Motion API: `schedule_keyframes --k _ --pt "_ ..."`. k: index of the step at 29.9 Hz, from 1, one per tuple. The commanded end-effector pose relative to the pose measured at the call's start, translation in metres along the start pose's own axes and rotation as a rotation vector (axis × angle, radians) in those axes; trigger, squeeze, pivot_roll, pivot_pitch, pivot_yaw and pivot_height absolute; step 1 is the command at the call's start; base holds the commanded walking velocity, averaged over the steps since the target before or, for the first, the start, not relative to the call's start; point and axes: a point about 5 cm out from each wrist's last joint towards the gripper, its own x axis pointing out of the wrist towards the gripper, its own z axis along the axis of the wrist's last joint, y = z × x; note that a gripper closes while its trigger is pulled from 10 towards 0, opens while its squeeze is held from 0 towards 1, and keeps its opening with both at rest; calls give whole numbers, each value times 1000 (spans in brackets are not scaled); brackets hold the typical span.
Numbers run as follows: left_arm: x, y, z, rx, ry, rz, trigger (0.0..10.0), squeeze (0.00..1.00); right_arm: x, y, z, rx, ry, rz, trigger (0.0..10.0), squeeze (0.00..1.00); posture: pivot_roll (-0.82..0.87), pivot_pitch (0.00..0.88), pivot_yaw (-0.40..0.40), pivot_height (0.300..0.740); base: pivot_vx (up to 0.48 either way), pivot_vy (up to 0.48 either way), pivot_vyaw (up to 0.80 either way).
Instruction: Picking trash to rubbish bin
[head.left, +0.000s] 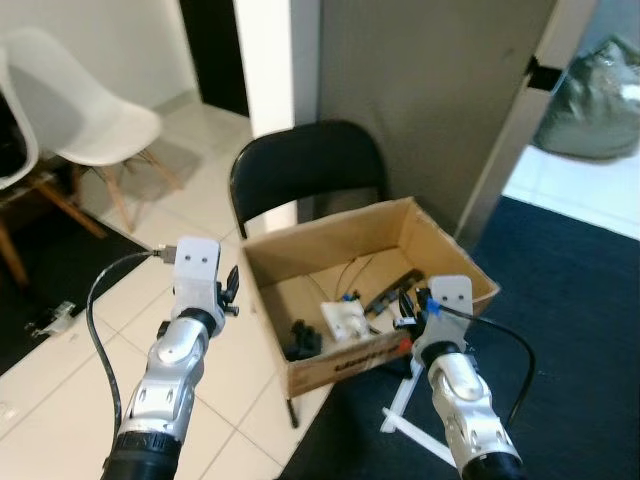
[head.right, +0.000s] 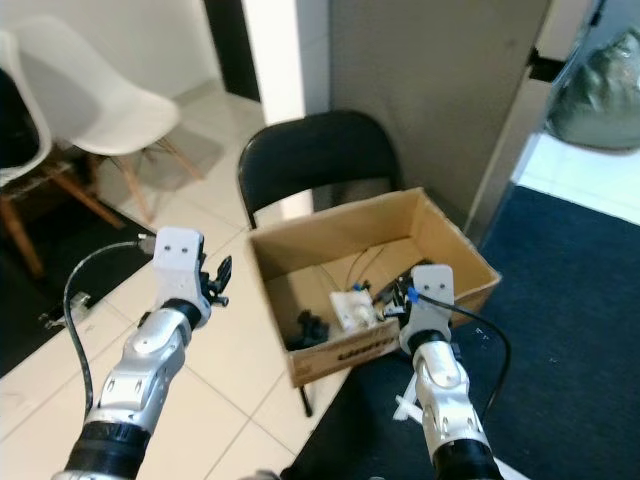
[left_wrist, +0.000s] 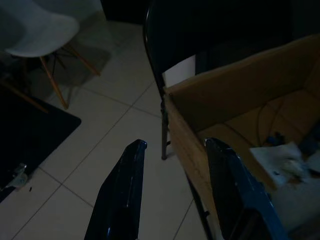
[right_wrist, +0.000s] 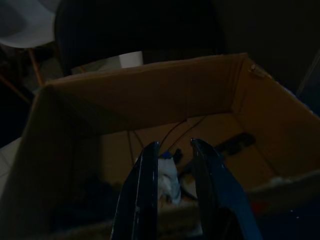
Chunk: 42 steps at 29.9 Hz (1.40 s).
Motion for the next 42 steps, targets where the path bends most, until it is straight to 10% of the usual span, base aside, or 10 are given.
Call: schedule_keyframes --k 1,19,42 --pt "0 1 -2 6 11 0 10000 0 -1 -1 -1 1 9 -3 10000 0 -17 94 41 740 0 0 0" --pt "-1 1 -10 42 52 1 10000 0 -3 -6 -9 -29 84 -47 10000 0 -16 109 35 740 0 0 0" --pt "-3 0 -26 144 113 -28 10000 0 -22 -23 -32 -54 182 -261 10000 0 -14 99 53 740 0 0 -796"
